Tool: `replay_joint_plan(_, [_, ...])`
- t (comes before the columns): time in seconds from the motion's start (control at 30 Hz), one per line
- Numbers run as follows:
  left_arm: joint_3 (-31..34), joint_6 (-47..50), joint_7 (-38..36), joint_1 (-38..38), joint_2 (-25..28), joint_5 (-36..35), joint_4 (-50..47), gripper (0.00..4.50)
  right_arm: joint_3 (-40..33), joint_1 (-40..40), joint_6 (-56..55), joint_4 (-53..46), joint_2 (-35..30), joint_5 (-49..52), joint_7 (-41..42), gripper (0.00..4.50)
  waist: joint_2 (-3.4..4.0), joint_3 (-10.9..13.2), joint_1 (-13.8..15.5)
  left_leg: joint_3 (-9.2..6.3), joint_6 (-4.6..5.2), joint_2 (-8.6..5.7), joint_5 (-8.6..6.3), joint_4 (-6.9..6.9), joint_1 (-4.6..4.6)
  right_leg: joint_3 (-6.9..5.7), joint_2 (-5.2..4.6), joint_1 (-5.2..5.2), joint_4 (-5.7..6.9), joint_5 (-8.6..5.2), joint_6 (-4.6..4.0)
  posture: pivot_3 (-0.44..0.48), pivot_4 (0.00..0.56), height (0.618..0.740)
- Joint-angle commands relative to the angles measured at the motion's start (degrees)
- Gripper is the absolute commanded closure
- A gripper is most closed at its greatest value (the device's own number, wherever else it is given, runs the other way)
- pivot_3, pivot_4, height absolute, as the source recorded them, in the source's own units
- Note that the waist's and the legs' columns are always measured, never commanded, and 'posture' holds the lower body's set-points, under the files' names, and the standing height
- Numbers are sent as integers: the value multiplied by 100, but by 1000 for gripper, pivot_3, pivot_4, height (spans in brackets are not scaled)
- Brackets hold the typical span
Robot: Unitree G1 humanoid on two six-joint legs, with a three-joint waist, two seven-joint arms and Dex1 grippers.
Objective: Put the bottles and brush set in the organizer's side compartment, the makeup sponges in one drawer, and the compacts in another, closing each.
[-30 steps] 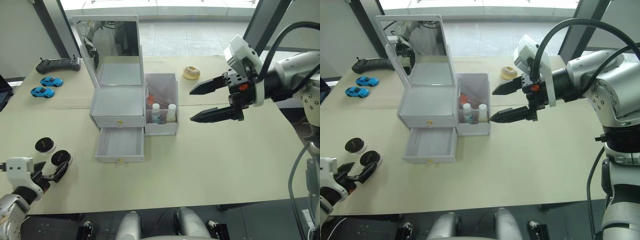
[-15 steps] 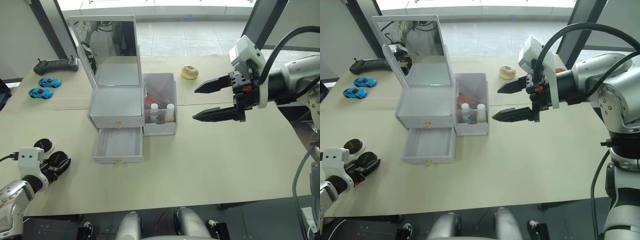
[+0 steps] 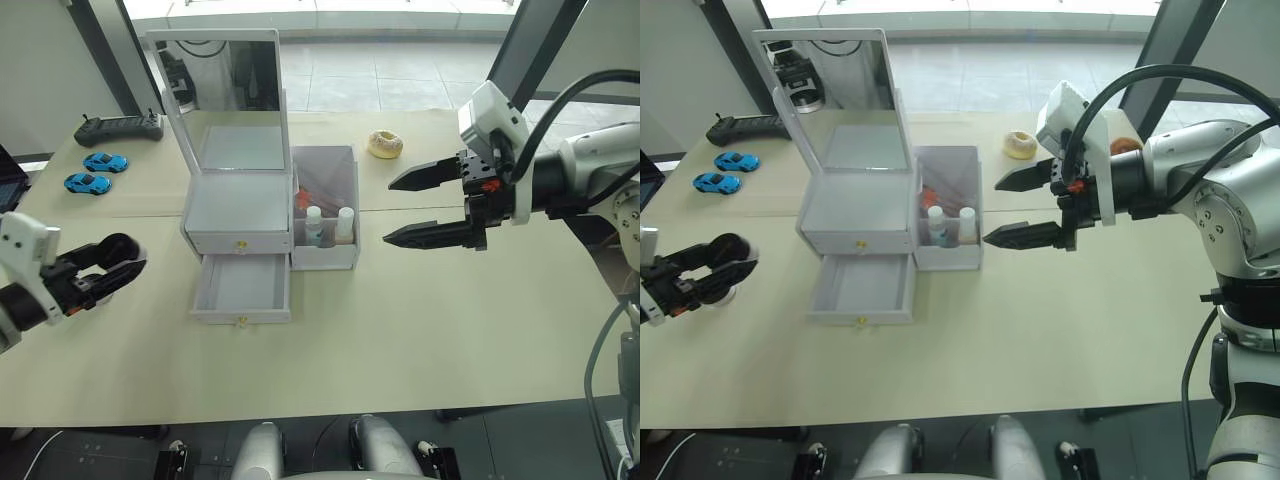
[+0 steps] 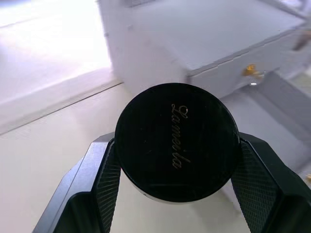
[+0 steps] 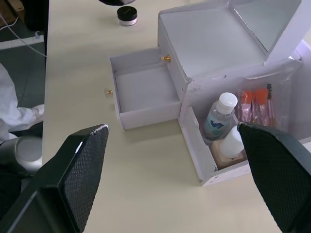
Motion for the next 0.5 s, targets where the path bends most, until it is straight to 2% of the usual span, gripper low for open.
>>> replay_joint_plan(0.03, [-574, 61, -479, -198, 221, -167, -437, 1596, -483, 105, 259, -337, -176, 256, -213, 0, 0, 1, -16, -1, 0, 1, 0, 0, 0, 0, 2, -2, 2, 0, 0, 0, 150, 740])
replay_joint_plan(0.2, [-1543, -409, -795, -747, 252, 351, -181, 1596, -863, 349, 569, -667, -249, 543, -588, 0, 1, 1, -37, -3, 1, 4, 0, 0, 1, 0, 11, -3, 6, 0, 1, 0, 150, 740])
replay_joint_plan(0.3, [-1971, -650, -866, -1189, 134, 626, 178, 1596, -1072, 491, 722, -845, -292, 692, -830, 0, 1, 1, -37, -6, 1, 5, 1, 1, 2, 3, 19, 3, 6, -23, 39, 0, 150, 740])
replay_joint_plan(0.5, [-2351, -968, -1022, -1522, 101, 982, 626, 1596, -1384, 704, 924, -1098, -393, 987, -1191, 0, 2, 1, -40, -6, 2, 5, 1, 2, 0, 8, 20, 4, 5, -24, 40, 0, 150, 740])
